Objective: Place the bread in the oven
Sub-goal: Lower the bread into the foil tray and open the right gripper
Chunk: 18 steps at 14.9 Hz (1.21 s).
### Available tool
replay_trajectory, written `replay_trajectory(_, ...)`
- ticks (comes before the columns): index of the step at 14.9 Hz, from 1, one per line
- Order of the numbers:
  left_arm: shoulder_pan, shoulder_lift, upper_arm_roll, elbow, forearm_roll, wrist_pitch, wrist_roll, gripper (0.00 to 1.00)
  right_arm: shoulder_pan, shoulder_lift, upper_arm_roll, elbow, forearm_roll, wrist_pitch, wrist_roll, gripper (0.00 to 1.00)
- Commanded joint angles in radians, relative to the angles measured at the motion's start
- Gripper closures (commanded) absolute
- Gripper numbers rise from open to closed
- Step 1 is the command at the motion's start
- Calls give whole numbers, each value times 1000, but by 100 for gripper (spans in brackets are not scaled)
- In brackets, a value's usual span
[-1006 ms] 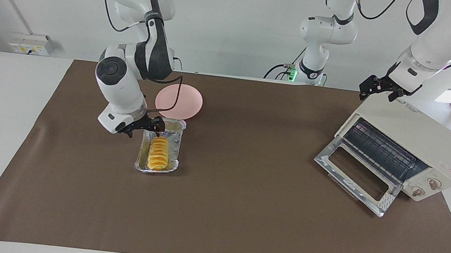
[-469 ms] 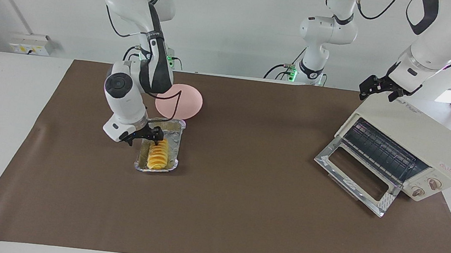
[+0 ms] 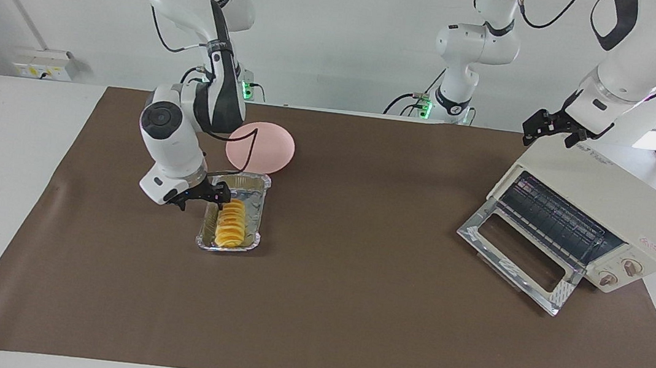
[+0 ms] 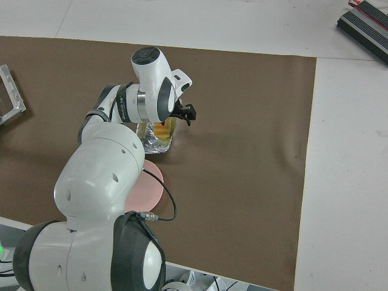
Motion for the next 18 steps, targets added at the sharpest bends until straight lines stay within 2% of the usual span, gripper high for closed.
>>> replay_trajectory(1,15,-19,-13,-16,15,13,-3,0,-13,-1,10,-22,-11,35,-17,9)
replay_trajectory(3,15,-19,-13,-16,15,13,-3,0,-10,-3,10,-33,-11,49,-16,16)
replay_trajectory(5,15,-19,-13,-16,15,13,-3,0,-13,-1,12,-39,-12,58,-17,37)
replay_trajectory(8,15,-19,-13,-16,15,13,-3,0,-13,-4,12,-74,-11,113,-16,75)
replay_trajectory(9,15,-19,-13,-16,15,13,-3,0,-8,-4,12,-74,-11,108,-16,100)
replay_trajectory(14,15,-19,-13,-16,15,13,-3,0,-7,-4,13,-42,-11,84,-17,100)
replay_trajectory(18,15,-19,-13,-16,15,13,-3,0,-5,-13,24,22,-9,3,-23,100)
